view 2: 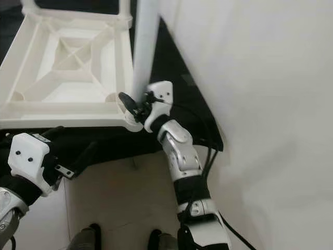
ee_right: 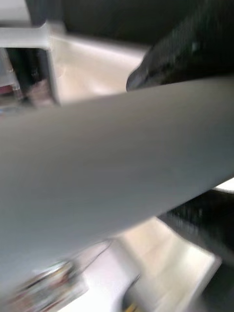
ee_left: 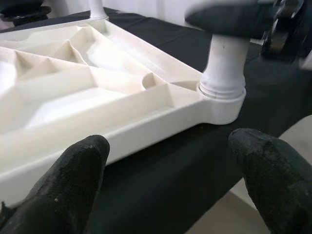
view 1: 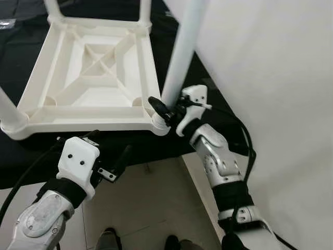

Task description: Building children table

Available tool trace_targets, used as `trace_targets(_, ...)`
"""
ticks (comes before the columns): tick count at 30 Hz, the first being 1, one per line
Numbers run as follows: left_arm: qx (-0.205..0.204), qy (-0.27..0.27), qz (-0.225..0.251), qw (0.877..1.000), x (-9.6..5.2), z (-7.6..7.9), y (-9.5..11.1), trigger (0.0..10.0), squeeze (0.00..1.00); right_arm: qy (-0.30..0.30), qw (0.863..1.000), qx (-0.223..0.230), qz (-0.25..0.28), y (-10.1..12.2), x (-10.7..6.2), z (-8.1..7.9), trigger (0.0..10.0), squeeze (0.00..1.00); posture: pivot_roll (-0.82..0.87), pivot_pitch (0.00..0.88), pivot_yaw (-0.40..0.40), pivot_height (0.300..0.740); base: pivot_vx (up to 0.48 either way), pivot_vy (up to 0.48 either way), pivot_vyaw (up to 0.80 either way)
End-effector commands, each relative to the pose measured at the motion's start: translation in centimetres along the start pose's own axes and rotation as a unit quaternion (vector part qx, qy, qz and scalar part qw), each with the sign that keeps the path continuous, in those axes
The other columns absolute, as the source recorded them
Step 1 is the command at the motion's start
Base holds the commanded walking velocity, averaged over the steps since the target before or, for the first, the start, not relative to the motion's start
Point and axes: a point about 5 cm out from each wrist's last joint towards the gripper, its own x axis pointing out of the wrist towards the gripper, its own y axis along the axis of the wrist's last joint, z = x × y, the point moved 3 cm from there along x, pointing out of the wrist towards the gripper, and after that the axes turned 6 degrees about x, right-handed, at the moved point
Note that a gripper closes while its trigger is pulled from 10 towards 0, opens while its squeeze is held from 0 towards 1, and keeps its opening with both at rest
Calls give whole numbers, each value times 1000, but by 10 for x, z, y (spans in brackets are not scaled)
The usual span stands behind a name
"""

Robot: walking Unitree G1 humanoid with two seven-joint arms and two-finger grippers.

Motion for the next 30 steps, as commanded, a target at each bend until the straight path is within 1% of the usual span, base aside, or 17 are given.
trace_targets(1, 9, -6, -5, 1000, 0, 0, -3, 10000, 0, 29, 999, -3, 32, 12, -2, -5, 10000, 1000, 243, 198, -119, 740, 0, 0, 0)
trace_targets(2, 11, -4, -4, 1000, 2, -1, -3, 10000, 0, 35, 999, -17, 36, 14, -2, -6, 10000, 1000, 244, 196, -120, 740, 0, 0, 0)
trace_targets(3, 11, -4, -4, 1000, 2, -1, -3, 10000, 0, 35, 999, -17, 36, 14, -2, -6, 10000, 1000, 244, 196, -120, 740, 0, 0, 0)
trace_targets(4, 13, -3, -4, 1000, 2, -2, -3, 10000, 0, 41, 998, -34, 37, 16, -1, -8, 10000, 1000, 243, 192, -120, 740, 0, 0, 0)
trace_targets(7, 15, -2, -5, 1000, 3, -3, -4, 10000, 0, 45, 997, -49, 35, 16, -1, -9, 10000, 1000, 243, 189, -120, 740, 0, 0, 0)
trace_targets(9, 17, -2, -6, 1000, 3, -3, -5, 10000, 0, 50, 996, -75, 27, 16, -1, -10, 10000, 1000, 243, 186, -119, 740, 0, 0, 0)
trace_targets(11, 18, -2, -6, 1000, 3, -3, -6, 10000, 0, 52, 995, -81, 25, 17, -2, -10, 10000, 1000, 243, 186, -119, 740, 0, 0, 0)
trace_targets(12, 18, -2, -6, 1000, 3, -3, -6, 10000, 0, 61, 994, -93, 19, 17, -4, -12, 10000, 976, 238, 186, -120, 740, 0, 0, 0)
trace_targets(13, 17, -1, -7, 1000, 3, -2, -6, 10000, 0, 67, 992, -107, 13, 19, -7, -10, 10000, 165, 233, 189, -121, 740, 0, 0, 0)
trace_targets(15, 17, -1, -7, 1000, 3, -2, -7, 10000, 0, 71, 991, -117, 9, 20, -10, -10, 10000, 165, 233, 189, -121, 740, 0, 0, 0)
trace_targets(16, 16, 0, -9, 1000, 3, -2, -8, 10000, 0, 71, 989, -129, 3, 21, -14, -7, 10000, 0, 228, 190, -121, 740, 0, 0, 0)
trace_targets(17, 16, 0, -9, 1000, 3, -2, -8, 10000, 0, 71, 989, -129, 3, 21, -14, -7, 10000, 0, 228, 190, -121, 740, 0, 0, 0)
trace_targets(19, 10, 4, -13, 1000, 3, -3, -11, 10000, 0, 56, 986, -156, -18, 20, -24, 2, 10000, 0, 220, 190, -119, 740, 0, 0, 0)
trace_targets(20, 10, 4, -13, 1000, 3, -3, -11, 10000, 0, 56, 986, -156, -18, 20, -24, 2, 10000, 0, 220, 190, -119, 740, 0, 0, 0)
trace_targets(21, 8, 7, -16, 1000, 3, -3, -12, 10000, 0, 41, 985, -164, -30, 18, -29, 8, 10000, 0, 216, 191, -119, 740, 0, 277, 0)
trace_targets(24, 5, 8, -22, 1000, 4, -4, -13, 10000, 0, 14, 985, -170, -41, 15, -34, 15, 10000, 0, 210, 194, -118, 740, 0, 412, 0)
trace_targets(30, 9, 12, -24, 1000, 5, -6, -14, 10000, 0, -29, 983, -176, -46, 9, -34, 20, 10000, 0, 207, 195, -116, 740, 0, 480, 0)
